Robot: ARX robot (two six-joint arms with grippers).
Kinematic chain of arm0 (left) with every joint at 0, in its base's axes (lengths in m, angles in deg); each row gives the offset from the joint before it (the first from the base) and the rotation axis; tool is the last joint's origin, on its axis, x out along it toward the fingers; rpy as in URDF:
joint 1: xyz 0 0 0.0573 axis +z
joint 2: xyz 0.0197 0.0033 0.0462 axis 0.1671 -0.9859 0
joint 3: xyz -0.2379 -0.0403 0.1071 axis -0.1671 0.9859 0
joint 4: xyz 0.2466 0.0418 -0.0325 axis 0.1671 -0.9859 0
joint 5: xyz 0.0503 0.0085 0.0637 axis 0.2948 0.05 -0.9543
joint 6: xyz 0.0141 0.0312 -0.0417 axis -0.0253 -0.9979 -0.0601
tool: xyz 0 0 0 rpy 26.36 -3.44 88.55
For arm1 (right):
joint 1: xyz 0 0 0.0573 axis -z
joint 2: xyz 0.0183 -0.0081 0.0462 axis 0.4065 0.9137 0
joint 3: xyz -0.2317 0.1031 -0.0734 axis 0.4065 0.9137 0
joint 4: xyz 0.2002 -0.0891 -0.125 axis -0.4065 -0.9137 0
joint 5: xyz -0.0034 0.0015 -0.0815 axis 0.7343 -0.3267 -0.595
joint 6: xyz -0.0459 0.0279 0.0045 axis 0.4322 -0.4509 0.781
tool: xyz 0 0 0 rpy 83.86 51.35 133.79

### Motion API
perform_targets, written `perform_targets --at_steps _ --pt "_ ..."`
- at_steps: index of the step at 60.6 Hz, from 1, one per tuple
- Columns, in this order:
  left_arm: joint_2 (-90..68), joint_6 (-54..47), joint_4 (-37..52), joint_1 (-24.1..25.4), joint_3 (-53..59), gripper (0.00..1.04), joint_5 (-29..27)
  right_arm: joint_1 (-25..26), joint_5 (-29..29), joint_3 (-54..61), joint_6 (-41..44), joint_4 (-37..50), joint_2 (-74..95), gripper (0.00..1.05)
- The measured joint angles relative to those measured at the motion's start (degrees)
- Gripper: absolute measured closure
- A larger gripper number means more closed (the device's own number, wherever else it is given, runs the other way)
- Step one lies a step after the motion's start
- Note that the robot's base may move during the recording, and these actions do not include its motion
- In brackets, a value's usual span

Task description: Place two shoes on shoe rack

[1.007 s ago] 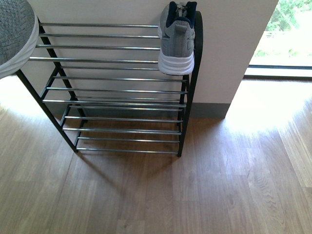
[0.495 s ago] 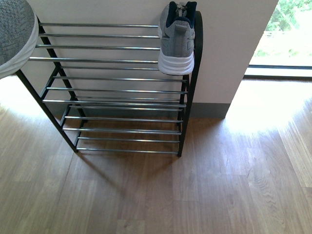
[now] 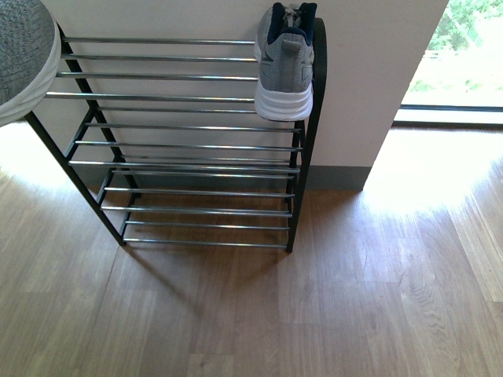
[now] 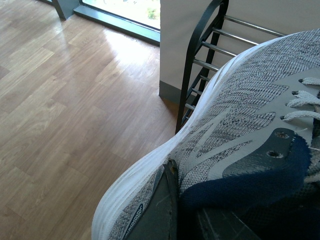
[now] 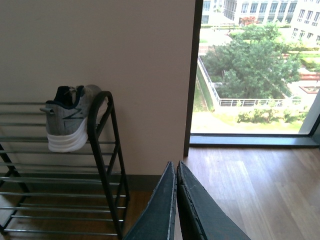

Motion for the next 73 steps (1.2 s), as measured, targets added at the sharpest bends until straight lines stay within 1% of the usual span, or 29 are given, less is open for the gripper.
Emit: perform_targets --at_steps 17,19,21,22,25,32,37,38,39,43,48,53,61,66,73 --pt "0.0 0.0 0.0 0.0 0.0 1.03 0.0 0.0 0.0 0.0 0.0 0.0 -0.2 1.02" --pt "0.0 0.0 0.0 0.0 0.0 1.03 0.0 0.0 0.0 0.0 0.0 0.0 -0.2 0.98" --pt "0.0 0.0 0.0 0.0 0.0 1.03 0.0 0.0 0.0 0.0 0.0 0.0 -0.2 0.93" --pt "0.0 0.0 0.0 0.0 0.0 1.03 0.0 0.0 0.0 0.0 0.0 0.0 -0.2 0.89" --pt "0.0 0.0 0.0 0.0 0.0 1.03 0.0 0.0 0.0 0.0 0.0 0.0 -0.2 0.82" --pt "-0.4 1.3 -3.7 -0.1 -0.8 1.03 2.2 0.0 0.0 0.0 0.0 0.0 -0.2 0.63" --pt "-2.4 2.5 -4.2 -0.6 -2.1 1.03 3.0 0.0 0.0 0.0 0.0 0.0 -0.2 0.51" --pt "-3.2 3.1 -4.2 -0.7 -2.7 1.03 3.5 0.0 0.0 0.0 0.0 0.0 -0.2 0.47" --pt "-3.7 3.3 -4.2 -0.7 -3.1 1.03 3.8 0.0 0.0 0.0 0.0 0.0 -0.2 0.46" --pt "-7.0 5.2 -3.3 -0.6 -6.0 1.03 6.4 0.0 0.0 0.0 0.0 0.0 -0.2 0.35" --pt "-13.0 8.2 -1.0 -0.1 -10.5 1.03 12.0 0.0 0.0 0.0 0.0 0.0 -0.2 0.21" --pt "-20.0 11.5 1.3 0.3 -15.8 1.03 16.0 0.0 0.0 0.0 0.0 0.0 -0.2 0.08" --pt "-30.4 17.2 4.0 0.5 -24.8 1.03 19.5 0.0 0.0 0.0 0.0 0.0 -0.2 0.09" --pt "-40.1 22.4 3.2 -0.2 -34.3 1.03 20.7 0.0 0.0 0.0 0.0 0.0 -0.2 0.09" --pt "-49.2 26.9 1.8 -1.9 -43.4 1.03 21.3 0.0 0.0 0.0 0.0 0.0 -0.2 0.09"
